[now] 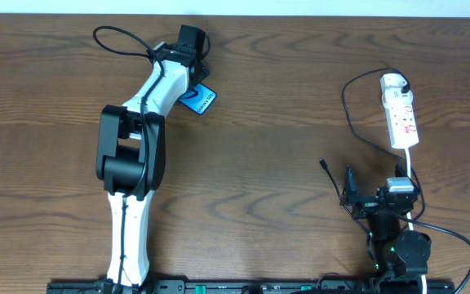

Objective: Plug charger to phone and switch on socket
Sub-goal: 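Lower the left gripper over the phone and align with its long edges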

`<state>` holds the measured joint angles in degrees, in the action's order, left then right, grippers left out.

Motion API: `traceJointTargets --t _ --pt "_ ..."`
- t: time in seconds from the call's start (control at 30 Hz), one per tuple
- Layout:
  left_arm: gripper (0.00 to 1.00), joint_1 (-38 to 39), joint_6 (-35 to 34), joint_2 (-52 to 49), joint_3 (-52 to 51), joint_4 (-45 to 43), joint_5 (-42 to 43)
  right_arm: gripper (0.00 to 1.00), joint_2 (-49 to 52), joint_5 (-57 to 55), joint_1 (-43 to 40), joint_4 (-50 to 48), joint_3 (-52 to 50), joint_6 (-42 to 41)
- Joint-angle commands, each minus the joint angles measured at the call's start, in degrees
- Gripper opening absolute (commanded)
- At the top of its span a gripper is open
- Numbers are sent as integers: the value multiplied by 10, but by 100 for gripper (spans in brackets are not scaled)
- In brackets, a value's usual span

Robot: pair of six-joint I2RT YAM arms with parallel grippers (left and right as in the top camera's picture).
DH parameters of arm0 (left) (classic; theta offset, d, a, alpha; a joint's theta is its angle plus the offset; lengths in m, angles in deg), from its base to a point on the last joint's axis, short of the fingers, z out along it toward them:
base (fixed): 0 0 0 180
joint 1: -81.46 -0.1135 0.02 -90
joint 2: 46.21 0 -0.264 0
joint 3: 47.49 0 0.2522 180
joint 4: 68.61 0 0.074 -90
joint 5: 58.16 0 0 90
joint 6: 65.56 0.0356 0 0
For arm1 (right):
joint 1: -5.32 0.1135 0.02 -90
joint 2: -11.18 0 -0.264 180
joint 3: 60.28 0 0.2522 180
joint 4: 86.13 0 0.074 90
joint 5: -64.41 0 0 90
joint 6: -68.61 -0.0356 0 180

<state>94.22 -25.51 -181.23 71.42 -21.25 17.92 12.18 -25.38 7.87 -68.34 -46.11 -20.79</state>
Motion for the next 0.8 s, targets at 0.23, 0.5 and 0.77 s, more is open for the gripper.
traceJointTargets --t 0.23,0.5,0.77 --pt "98 12 -10 -26 -9 21 -3 99 -2 0 -3 2 -1 -3" --pt "98 12 -12 -63 -9 30 22 99 -2 0 -3 2 -1 -3" --pt "93 12 -10 -66 -9 80 28 99 -2 0 -3 2 -1 -3"
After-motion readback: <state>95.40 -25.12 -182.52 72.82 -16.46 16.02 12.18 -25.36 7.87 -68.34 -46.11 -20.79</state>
